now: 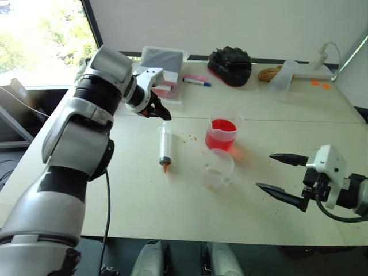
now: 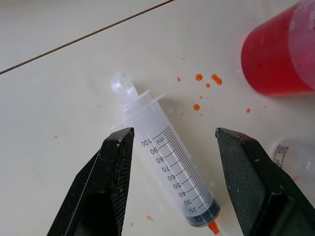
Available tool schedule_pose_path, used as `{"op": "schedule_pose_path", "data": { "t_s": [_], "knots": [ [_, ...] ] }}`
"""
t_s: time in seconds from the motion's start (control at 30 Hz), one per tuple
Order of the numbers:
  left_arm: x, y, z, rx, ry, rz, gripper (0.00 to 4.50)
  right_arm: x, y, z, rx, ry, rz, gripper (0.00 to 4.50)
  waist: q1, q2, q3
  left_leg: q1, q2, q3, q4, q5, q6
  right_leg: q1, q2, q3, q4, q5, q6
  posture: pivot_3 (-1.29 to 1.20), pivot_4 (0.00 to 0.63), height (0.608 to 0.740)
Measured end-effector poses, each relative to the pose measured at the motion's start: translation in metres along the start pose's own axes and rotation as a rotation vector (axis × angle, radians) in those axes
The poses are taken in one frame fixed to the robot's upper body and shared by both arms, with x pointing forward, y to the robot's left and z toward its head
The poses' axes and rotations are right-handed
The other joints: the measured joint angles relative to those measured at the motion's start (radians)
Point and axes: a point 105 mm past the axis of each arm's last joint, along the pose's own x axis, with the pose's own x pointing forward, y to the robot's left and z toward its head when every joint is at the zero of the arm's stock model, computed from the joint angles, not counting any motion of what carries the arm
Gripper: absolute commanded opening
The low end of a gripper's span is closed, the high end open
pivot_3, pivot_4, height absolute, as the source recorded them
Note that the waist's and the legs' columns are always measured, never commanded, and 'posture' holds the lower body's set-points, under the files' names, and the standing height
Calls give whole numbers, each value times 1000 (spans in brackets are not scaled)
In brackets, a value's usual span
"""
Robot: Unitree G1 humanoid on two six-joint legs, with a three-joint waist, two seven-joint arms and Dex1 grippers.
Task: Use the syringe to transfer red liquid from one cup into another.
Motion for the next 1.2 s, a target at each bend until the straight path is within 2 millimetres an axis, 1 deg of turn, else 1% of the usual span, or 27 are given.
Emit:
{"op": "schedule_pose_path", "data": {
  "t_s": [0.2, 0.3, 0.47, 0.53, 0.6, 0.7, 0.77, 0.97, 1.0, 1.03, 1.2],
  "knots": [
    [-2, -17, 7, -123, -3, -3, 2746, 1, -2, 1, 1, -3, -13, 4425, 0, -1, 1, 0, 0, 0, 0, 0, 0, 0, 0, 0, 0, 0, 0, 0, 150, 740],
    [2, -25, 4, -163, 31, 22, 2746, 1, -2, 2, -5, 0, -5, 4425, 0, -1, 1, 0, 0, 0, 0, 0, 0, 0, 0, 0, 1, 0, 0, 0, 150, 740],
    [6, -22, -4, -202, 113, 168, 2746, 1, -6, 8, -28, -3, -4, 4425, 0, -2, 1, 1, 0, 0, 0, 0, 0, 0, 0, 0, 1, 0, 0, 0, 150, 740],
    [5, -20, -5, -219, 123, 204, 2746, 1, -7, 8, -31, -3, -3, 4425, 0, -2, 1, 1, 0, 0, 0, 0, -1, 0, 0, 0, 2, 0, 0, 0, 150, 740],
    [8, -19, -10, -244, 158, 240, 2746, 2, -7, 8, -29, -4, 3, 4425, 0, -2, 1, 1, -1, 0, 0, 0, -1, 0, -1, 0, 2, 0, 0, 0, 150, 740],
    [18, -28, -21, -264, 233, 239, 2746, 3, -8, 9, -30, -4, 8, 4425, 2, -2, 1, 1, -1, 0, 0, 1, -1, 0, -2, -1, 2, 0, 0, 0, 150, 740],
    [22, -29, -26, -282, 260, 245, 2746, 4, -7, 9, -30, 1, 15, 4425, 1, -2, 1, 1, -1, 0, 0, 1, -2, 0, -2, -1, 2, 0, 1, 0, 150, 740],
    [27, -34, -31, -316, 288, 266, 2746, 4, -7, 8, -25, 5, 15, 4425, 1, -2, 1, 1, -1, 0, 0, 2, -5, 0, -2, 0, 3, 0, 1, 0, 150, 740],
    [28, -34, -31, -322, 288, 269, 2746, 4, -7, 7, -23, 6, 15, 4425, 1, -2, 1, 2, -1, 0, 0, 4, -8, 0, -3, 0, 3, 0, 1, 0, 150, 740],
    [28, -34, -31, -330, 285, 277, 2746, 4, -6, 7, -21, 8, 15, 4425, 0, -2, 1, 2, -1, 0, 0, 6, -11, 0, -4, -1, 3, 0, 1, 0, 150, 740],
    [29, -23, -34, -375, 271, 332, 2746, 4, -6, 6, -17, 11, 13, 4425, 1, -2, 1, 3, -2, 1, -1, 6, -13, 0, -6, -1, 4, 1, 1, 0, 150, 740]
  ]
}}
